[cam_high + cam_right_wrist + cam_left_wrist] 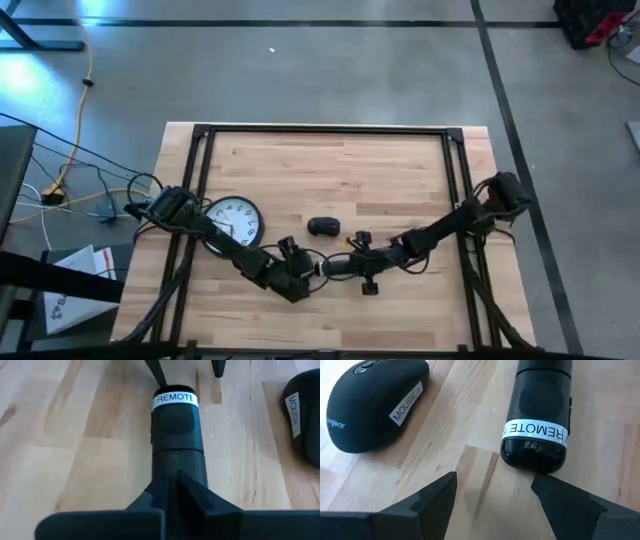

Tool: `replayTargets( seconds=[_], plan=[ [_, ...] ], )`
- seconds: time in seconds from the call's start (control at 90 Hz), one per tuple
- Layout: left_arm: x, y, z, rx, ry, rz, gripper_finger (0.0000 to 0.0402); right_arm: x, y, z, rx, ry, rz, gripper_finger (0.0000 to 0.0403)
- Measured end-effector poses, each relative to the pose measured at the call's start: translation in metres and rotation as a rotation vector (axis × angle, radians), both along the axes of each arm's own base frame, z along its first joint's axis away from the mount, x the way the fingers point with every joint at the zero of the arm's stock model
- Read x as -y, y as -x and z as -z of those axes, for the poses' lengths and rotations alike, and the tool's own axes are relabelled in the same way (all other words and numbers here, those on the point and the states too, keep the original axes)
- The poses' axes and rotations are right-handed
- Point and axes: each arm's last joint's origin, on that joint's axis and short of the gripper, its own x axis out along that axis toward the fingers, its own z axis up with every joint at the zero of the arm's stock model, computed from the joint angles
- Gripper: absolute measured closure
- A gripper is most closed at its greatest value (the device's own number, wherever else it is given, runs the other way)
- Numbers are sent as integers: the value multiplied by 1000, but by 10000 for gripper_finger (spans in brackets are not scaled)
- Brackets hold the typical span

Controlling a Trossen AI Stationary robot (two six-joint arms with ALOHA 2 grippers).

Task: Insert battery
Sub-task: Close the black remote battery compartment

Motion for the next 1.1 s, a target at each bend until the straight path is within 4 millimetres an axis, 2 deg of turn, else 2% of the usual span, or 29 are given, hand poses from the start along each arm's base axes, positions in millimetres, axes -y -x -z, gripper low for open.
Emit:
replayTargets(
  seconds=[0.344, 0.444, 0.578, 0.7, 0.8, 0.911, 1.1],
  plan=[
    [0, 0, 0, -3, -1, 3, 145, -2, -5, 2, 51, 4, -20, 403],
    [0, 0, 0, -4, 3, 5, 145, -3, -3, -5, 74, 32, -56, 403],
    [-1, 0, -1, -6, 4, 6, 145, -4, -2, -24, 147, 37, -75, 403],
    [-1, 0, -1, -8, -1, 10, 145, -4, -3, -28, 182, 43, -64, 398],
    [-1, 0, -2, -7, -2, 10, 145, -4, -5, -28, 204, 38, -58, 374],
    [-2, 2, -6, -16, 8, 18, 145, -4, -8, -23, 205, 39, -47, 328],
    [-4, 15, -30, -35, 0, 5, 145, 1, -26, -23, 193, 4, -6, 253]
  ],
)
